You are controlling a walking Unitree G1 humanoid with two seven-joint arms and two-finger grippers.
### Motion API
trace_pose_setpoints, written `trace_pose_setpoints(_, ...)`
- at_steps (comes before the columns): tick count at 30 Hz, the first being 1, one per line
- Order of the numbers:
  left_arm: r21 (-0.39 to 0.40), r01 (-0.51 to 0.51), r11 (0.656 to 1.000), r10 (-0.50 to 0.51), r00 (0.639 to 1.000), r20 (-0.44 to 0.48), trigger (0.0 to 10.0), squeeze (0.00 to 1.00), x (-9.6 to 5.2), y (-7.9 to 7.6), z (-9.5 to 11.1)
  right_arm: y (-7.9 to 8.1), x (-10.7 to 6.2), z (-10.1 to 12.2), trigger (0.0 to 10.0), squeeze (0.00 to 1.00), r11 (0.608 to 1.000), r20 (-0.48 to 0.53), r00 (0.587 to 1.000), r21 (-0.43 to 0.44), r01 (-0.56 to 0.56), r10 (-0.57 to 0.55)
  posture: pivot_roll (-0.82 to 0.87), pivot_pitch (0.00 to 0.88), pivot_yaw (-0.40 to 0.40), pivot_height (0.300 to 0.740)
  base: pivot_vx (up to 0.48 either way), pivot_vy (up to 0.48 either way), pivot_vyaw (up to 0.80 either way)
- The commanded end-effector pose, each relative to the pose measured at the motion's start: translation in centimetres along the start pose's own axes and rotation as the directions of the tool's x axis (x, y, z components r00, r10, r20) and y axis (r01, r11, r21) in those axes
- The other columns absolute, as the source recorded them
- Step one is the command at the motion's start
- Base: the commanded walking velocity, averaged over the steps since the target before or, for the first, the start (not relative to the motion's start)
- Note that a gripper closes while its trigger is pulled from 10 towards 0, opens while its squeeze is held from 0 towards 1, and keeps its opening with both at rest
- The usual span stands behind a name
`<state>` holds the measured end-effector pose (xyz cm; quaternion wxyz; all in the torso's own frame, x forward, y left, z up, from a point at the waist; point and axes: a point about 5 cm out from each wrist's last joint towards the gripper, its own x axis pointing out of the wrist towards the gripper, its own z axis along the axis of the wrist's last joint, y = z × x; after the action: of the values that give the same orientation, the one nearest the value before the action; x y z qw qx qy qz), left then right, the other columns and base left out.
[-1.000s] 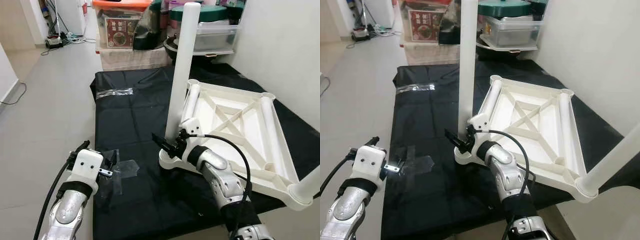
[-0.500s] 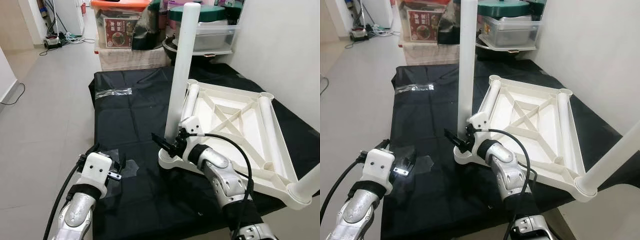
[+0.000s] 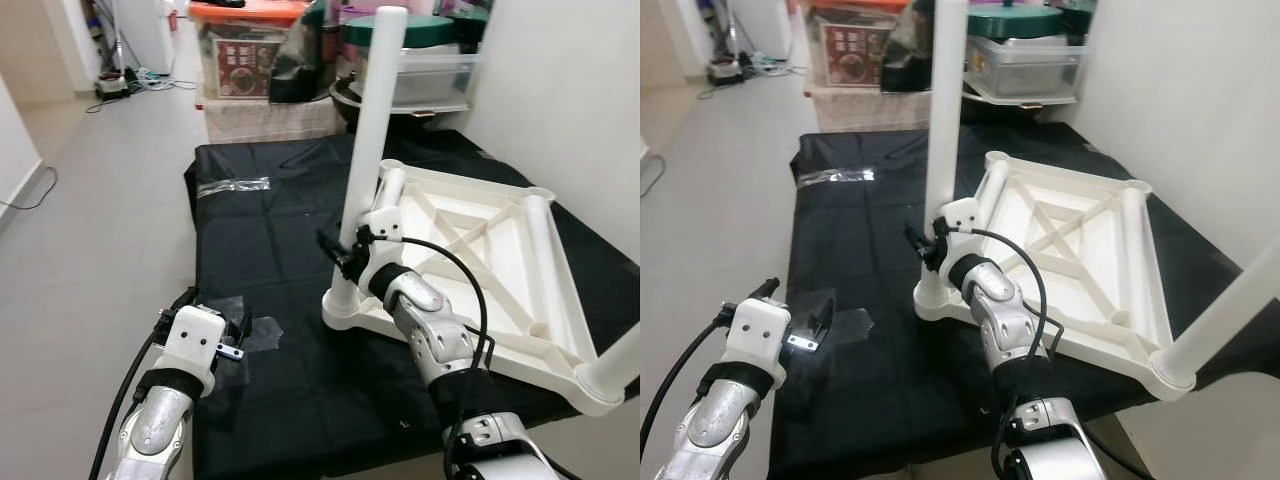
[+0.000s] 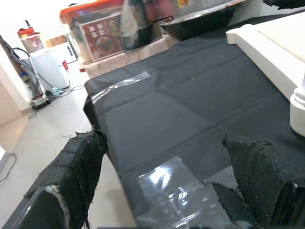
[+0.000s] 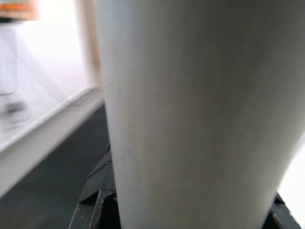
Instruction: Building children table
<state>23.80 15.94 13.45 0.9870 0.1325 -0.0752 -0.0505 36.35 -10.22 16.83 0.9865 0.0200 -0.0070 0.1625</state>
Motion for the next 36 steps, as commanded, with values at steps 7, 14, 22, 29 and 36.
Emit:
trace_pose_setpoints(7, -0.001, -0.017, 1.0, 0.017, 0.999, -0.03, 10.0, 0.0, -0.4, 0.0, -0.7, -6.9, -5.7, -1.8, 0.0, 0.0, 0.708, -0.161, 0.692, -0.077, 0.702, -0.704, 0.03, 0.0, -0.076, 0.74, 0.0, 0.0, 0.0)
trace_pose_setpoints(14, -0.001, -0.021, 1.0, 0.021, 0.999, -0.037, 10.0, 0.0, -0.3, -0.1, -0.9, -5.8, -6.7, -1.4, 5.5, 0.0, 0.752, -0.181, 0.731, -0.1, 0.652, -0.658, 0.02, 0.0, -0.068, 0.74, 0.0, 0.0, 0.0)
trace_pose_setpoints(22, -0.002, -0.021, 1.0, 0.021, 0.999, -0.037, 10.0, 0.0, -0.1, -0.1, -1.1, -4.9, -4.2, 1.5, 10.0, 0.41, 0.872, -0.069, 0.869, -0.007, 0.49, -0.489, 0.02, 0.0, -0.063, 0.74, 0.0, 0.0, 0.0)
trace_pose_setpoints(29, -0.008, -0.017, 1.0, 0.017, 0.999, -0.037, 10.0, 0.0, 0.1, -0.4, -1.2, -4.7, -2.1, 5.0, 10.0, 0.0, 0.998, 0.088, 0.995, 0.043, 0.047, -0.05, 0.02, 0.0, -0.062, 0.74, 0.0, 0.0, 0.0)
trace_pose_setpoints(36, -0.014, -0.008, 1.0, 0.007, 0.999, -0.034, 10.0, 0.0, 0.3, -0.6, -1.3, -0.4, -3.8, 3.2, 10.0, 0.0, 0.753, -0.041, 0.757, -0.088, -0.652, 0.652, 0.02, 0.0, -0.069, 0.74, 0.0, 0.0, 0.0)
